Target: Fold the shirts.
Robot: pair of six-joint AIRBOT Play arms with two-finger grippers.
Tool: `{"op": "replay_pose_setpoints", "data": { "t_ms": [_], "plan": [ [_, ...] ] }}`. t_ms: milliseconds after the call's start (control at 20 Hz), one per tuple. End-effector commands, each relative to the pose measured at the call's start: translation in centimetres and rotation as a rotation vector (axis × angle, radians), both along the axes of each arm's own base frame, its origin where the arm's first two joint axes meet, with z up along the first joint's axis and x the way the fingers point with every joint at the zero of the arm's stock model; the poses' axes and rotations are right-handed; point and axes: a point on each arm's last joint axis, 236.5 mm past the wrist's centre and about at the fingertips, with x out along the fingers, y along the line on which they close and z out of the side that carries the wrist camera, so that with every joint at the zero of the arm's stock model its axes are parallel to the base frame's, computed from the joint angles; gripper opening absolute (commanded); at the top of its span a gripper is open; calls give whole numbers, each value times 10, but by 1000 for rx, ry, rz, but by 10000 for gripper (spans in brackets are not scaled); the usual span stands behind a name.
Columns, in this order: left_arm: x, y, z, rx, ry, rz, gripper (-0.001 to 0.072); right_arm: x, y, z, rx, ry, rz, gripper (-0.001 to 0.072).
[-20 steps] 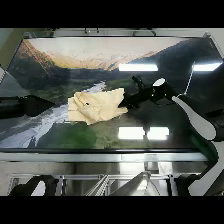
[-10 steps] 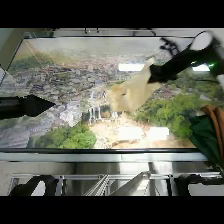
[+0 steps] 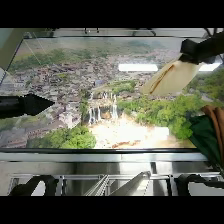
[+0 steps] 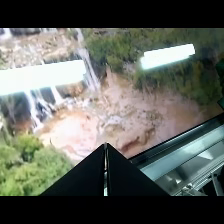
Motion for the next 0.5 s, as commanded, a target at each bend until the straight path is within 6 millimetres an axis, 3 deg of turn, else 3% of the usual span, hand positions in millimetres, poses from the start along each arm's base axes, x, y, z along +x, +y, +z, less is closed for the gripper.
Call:
{"op": "replay_pose_setpoints", "data": {
  "t_ms": [0, 100, 200, 300, 450],
  "plan": [
    [-1, 0, 0, 5, -2, -8, 20, 11, -90, 27, -13, -99, -215, 16],
    [-2, 0, -1, 5, 0, -11, 20, -1, -144, 30, 45, -102, -332, 16],
    [-2, 0, -1, 5, 1, -11, 20, -15, -183, 34, 96, -111, -413, 16],
    [1, 0, -1, 4, -2, -4, 20, -34, -203, 31, 132, -78, -456, 16],
    [6, 1, -11, -6, 40, -8, 20, -85, -213, -4, 125, 143, -469, 15]
  ]
}}
